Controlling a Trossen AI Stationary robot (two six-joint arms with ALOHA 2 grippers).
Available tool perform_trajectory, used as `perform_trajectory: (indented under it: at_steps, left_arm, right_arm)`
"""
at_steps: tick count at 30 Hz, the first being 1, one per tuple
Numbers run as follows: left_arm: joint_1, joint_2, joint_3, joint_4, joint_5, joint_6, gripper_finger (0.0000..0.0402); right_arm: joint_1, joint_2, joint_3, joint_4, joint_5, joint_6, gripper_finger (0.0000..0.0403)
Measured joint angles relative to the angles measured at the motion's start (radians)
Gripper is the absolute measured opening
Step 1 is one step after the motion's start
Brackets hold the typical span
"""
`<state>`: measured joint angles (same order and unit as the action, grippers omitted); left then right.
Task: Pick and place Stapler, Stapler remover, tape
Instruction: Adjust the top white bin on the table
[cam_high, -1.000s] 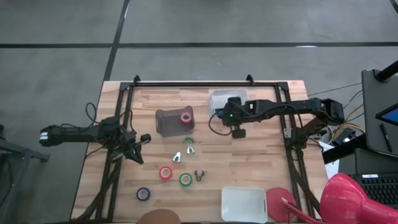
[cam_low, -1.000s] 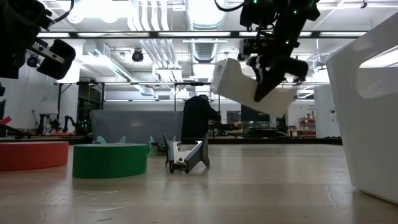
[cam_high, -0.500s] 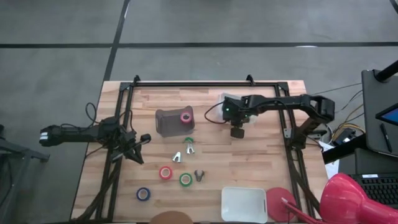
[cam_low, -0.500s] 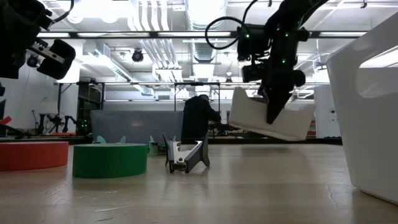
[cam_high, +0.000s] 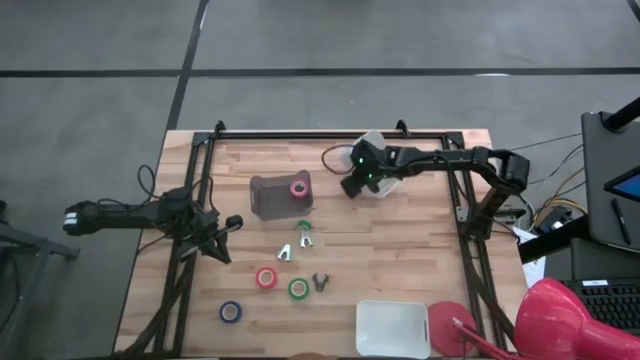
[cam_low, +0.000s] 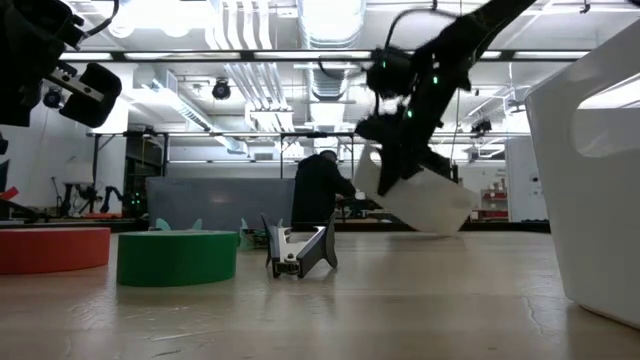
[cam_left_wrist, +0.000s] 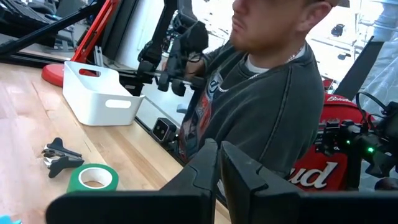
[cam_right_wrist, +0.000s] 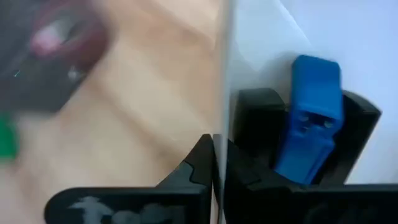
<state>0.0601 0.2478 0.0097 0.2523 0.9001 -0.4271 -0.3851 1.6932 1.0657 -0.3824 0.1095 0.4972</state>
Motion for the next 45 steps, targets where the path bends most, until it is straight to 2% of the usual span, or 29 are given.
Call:
perform_trajectory:
  at_steps: [3,9,14,21,25,28,33,37,41,45]
  left_arm:
    - [0.0,0.0,0.0,-0.001,0.0,0.0,0.0023]
    - [0.0,0.0,0.0,-0.001,0.0,0.0,0.0023]
    - [0.0,0.0,0.0,-0.002,0.0,0.0,0.0023]
    - [0.0,0.0,0.0,-0.002,0.0,0.0,0.0023]
    - [0.0,0.0,0.0,-0.003,0.0,0.0,0.0023]
    - [0.0,0.0,0.0,-0.003,0.0,0.0,0.0023]
    - [0.0,0.0,0.0,-0.003,0.0,0.0,0.0023]
    - [0.0,0.0,0.0,-0.003,0.0,0.0,0.0023]
    - [0.0,0.0,0.0,-0.002,0.0,0.0,0.0023]
    - [0.0,0.0,0.0,-0.003,0.0,0.0,0.0023]
  right_arm:
    - [-0.042,0.037,-0.001,-0.003,-0.071,0.057,0.0008]
    - [-0.048,0.125,0.003,0.028,-0.085,0.204,0.0009]
    - [-0.048,0.17,0.018,0.049,-0.075,0.222,0.0009]
    - [-0.037,0.176,0.014,0.107,0.014,0.12,0.0013]
    - [-0.012,0.174,0.012,0.138,0.044,0.045,0.0042]
    - [0.018,0.172,0.012,0.14,0.067,-0.005,0.0076]
    - [0.081,0.172,0.01,0.163,0.177,-0.103,0.0136]
    - [0.101,0.16,0.009,0.199,0.194,-0.176,0.0172]
    - [0.094,0.128,0.009,0.192,0.197,-0.2,0.019]
    - [0.084,0.113,0.009,0.17,0.188,-0.204,0.019]
